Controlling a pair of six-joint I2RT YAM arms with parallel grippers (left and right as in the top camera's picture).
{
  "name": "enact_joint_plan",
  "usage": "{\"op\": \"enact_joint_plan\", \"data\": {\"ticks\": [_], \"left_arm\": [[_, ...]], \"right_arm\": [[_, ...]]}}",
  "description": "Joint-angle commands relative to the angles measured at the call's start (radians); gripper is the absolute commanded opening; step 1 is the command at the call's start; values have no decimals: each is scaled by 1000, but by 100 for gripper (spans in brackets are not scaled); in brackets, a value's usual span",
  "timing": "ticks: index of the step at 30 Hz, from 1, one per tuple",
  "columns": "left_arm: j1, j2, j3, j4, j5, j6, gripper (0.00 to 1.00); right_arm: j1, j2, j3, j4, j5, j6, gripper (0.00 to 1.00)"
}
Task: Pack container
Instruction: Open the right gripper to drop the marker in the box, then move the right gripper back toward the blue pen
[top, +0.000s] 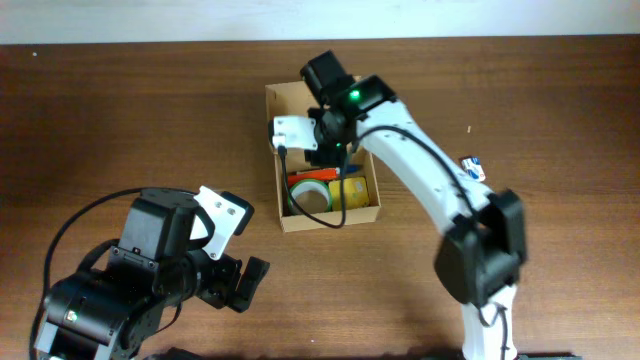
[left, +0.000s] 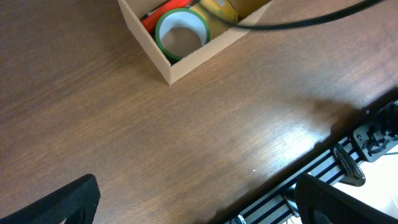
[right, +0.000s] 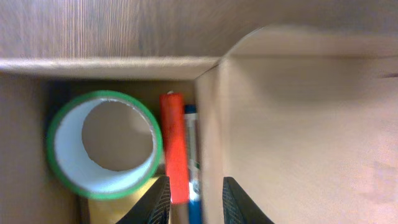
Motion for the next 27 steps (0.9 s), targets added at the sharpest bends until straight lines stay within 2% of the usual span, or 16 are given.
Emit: {"op": "enact_joint_plan", "data": {"ticks": [1, 6, 10, 18, 27], "left_arm": [[3, -6, 3, 0, 14, 20, 99], [2, -6, 3, 0, 14, 20, 99], [2, -6, 3, 0, 14, 20, 100], [2, -6, 3, 0, 14, 20, 100], [3, -6, 3, 0, 14, 19, 100]], "right_arm": [[-8, -147, 26, 0, -6, 64, 29], [-52, -237, 26, -1, -6, 173, 29], [-115, -277, 26, -2, -7, 325, 29], [-278, -282, 26, -18, -7, 613, 29], [-439, -241, 22, -17, -7, 833, 29]]}}
